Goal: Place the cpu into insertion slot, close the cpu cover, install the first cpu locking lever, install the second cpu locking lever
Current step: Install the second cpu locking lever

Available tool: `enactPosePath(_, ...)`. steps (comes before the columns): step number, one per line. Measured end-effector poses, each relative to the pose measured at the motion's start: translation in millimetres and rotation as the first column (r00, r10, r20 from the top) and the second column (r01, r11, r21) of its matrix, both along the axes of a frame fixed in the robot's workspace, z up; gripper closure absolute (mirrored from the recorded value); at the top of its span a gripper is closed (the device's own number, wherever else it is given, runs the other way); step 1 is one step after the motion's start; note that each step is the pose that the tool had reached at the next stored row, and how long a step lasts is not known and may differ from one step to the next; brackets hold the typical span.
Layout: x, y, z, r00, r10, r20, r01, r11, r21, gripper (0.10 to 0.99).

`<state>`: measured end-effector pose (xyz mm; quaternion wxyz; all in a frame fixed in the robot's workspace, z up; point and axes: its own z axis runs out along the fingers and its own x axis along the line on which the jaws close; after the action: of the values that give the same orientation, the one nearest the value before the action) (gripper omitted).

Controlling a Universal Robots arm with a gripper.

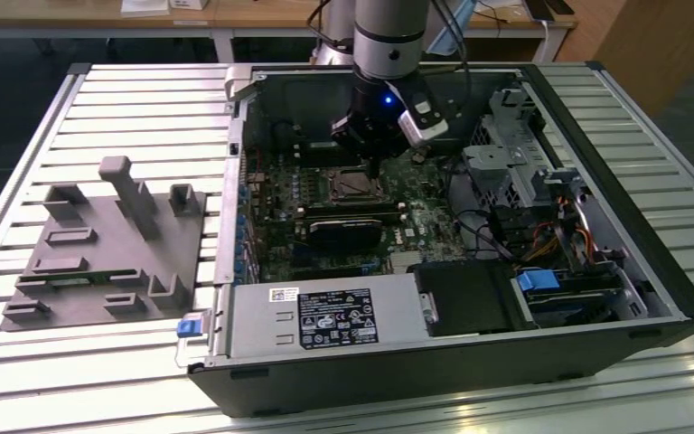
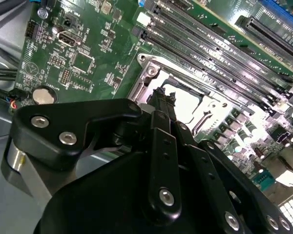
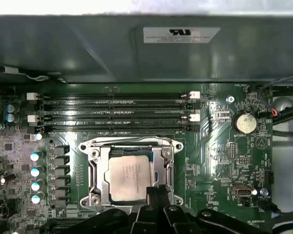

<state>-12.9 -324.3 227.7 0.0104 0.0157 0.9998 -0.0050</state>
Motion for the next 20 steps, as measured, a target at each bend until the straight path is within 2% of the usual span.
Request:
enactPosePath(4, 0.0, -2.9, 2.0, 1.0, 0.0, 0.0, 0.0, 1.0, 0.0, 0.98)
enactPosePath(13, 0.0, -22.4, 1.7, 1.0, 0.0, 0.0, 0.0, 1.0, 0.004, 0.98)
enactPosePath(14, 0.0, -24.5, 1.5, 1.0, 0.0, 0.0, 0.0, 0.9999, 0.01, 0.98)
enactPosePath(17, 0.0, -27.9, 1.3, 1.0, 0.0, -0.0001, 0.0, 0.9981, 0.061, 0.98)
enactPosePath(18, 0.0, -29.0, 1.2, 1.0, 0.0, -0.0001, 0.0, 0.9974, 0.071, 0.98)
enactPosePath(20, 0.0, -31.5, 0.9, 1.0, 0.0, 0.0, 0.0, 0.9973, 0.073, 0.98)
